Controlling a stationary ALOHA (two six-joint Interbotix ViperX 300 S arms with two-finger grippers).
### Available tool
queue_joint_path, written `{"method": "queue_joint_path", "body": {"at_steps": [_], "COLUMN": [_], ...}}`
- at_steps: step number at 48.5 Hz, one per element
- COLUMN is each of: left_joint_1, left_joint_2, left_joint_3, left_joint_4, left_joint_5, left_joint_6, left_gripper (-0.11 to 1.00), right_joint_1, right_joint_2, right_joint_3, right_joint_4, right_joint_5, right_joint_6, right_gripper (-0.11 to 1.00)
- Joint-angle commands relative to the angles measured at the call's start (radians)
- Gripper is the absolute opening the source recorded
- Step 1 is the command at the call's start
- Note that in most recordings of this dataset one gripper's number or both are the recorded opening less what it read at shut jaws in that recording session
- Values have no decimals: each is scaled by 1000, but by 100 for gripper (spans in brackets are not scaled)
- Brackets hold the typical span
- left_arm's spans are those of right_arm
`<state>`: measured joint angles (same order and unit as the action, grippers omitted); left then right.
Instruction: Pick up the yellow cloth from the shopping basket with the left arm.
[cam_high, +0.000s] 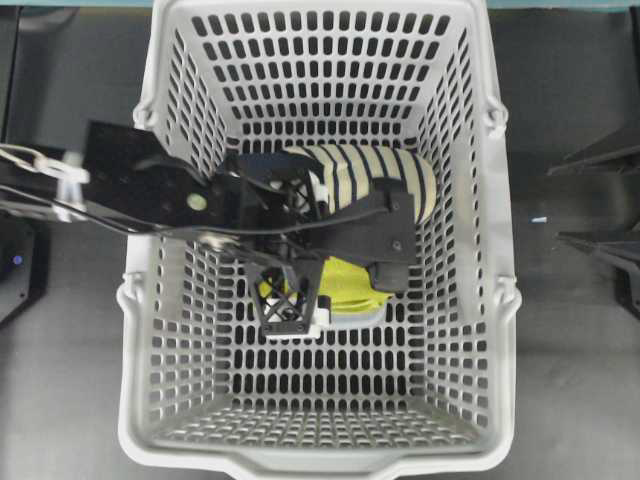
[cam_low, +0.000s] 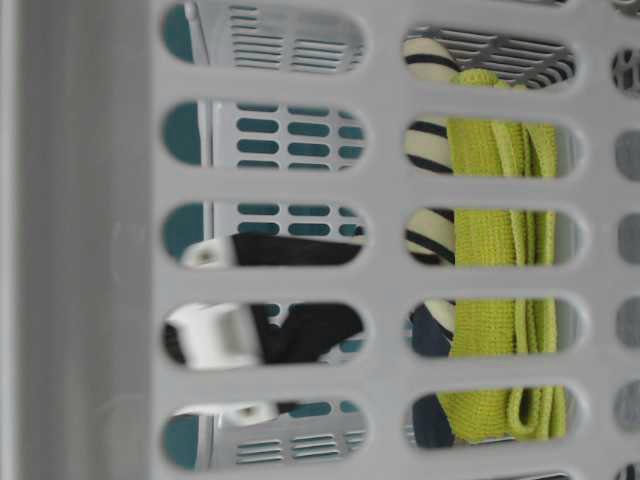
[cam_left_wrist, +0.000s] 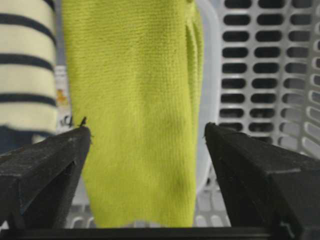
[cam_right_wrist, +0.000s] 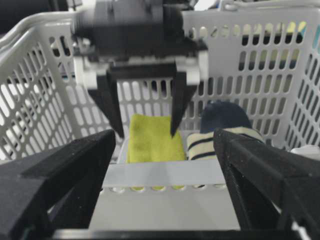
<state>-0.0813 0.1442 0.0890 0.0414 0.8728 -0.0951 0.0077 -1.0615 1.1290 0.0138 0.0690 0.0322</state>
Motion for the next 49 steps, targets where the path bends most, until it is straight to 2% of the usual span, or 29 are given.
{"method": "queue_joint_path", "body": {"at_steps": [1, 17, 22, 26, 34, 37, 43, 49], "left_joint_1": [-5, -3, -5, -6, -8, -6, -9, -12], "left_joint_2": [15, 60, 58, 55, 37, 18, -18, -60], "left_joint_3": [-6, 44, 46, 46, 32, 25, -11, -87], "left_joint_4": [3, 2, 3, 3, 3, 3, 3, 3], "left_joint_5": [-15, -86, -86, -81, -37, -17, 18, 91], "left_joint_6": [0, -20, -26, -26, -12, -14, -15, -17], "left_gripper": [89, 88, 84, 72, 26, 12, 10, 10], "right_joint_1": [2, 2, 3, 3, 3, 3, 3, 3], "right_joint_2": [6, 5, 3, 3, 0, -2, -8, -14], "right_joint_3": [-8, 0, 5, 8, 9, 11, 12, 12], "right_joint_4": [2, 2, 2, 2, 2, 2, 2, 2], "right_joint_5": [-12, -12, -12, -14, -25, -26, -26, -26], "right_joint_6": [2, 2, 2, 2, 2, 2, 2, 2], "right_gripper": [76, 76, 76, 76, 76, 76, 76, 76]}}
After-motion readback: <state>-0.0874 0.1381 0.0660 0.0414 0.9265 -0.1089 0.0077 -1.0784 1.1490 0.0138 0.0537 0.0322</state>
